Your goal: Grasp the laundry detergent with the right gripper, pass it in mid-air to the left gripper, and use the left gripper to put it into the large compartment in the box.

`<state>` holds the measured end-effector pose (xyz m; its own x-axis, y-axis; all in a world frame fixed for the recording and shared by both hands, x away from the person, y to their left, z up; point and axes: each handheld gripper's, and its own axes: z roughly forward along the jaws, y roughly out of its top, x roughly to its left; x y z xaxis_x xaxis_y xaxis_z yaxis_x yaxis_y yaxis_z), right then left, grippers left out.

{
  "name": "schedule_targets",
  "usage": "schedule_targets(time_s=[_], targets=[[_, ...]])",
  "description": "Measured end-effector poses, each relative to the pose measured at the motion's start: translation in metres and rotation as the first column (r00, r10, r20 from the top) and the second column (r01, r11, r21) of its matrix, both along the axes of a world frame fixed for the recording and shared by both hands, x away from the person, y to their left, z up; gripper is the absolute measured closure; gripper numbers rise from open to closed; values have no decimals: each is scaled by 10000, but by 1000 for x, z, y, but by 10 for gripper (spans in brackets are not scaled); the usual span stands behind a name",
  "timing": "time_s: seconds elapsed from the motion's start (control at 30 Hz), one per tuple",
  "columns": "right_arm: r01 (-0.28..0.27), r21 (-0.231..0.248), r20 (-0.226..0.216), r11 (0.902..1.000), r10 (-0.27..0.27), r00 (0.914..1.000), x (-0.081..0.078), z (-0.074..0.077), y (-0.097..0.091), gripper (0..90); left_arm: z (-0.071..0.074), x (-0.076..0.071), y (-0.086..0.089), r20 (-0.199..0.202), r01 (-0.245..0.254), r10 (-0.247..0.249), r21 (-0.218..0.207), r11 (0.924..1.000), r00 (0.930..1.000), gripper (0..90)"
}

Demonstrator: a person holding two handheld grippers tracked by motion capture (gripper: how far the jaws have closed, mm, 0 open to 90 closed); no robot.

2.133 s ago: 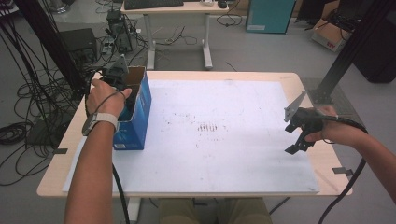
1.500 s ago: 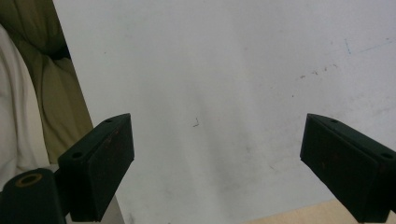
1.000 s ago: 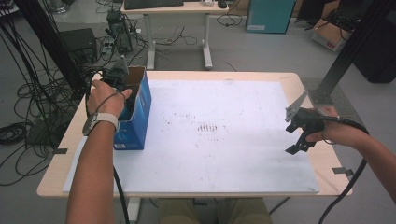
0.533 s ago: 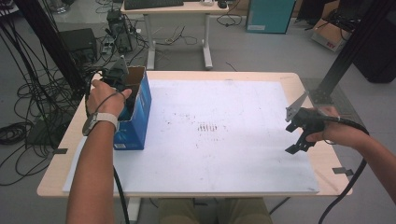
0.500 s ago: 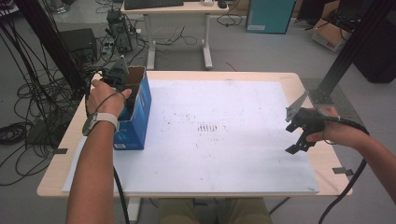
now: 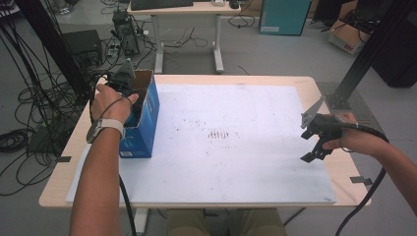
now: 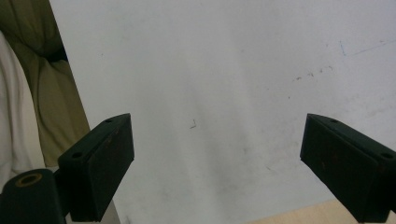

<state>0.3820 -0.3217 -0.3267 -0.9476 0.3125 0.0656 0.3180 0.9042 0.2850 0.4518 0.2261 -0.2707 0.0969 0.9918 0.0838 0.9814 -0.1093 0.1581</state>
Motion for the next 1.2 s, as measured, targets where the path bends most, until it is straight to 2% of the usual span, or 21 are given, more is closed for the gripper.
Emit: schedule_targets(time_s=[1.2], targets=[[82,28,5,10000,-82,10000,-2,1,-5,99,0,-1,0,-28,-22,22,3,10000,10000,375]])
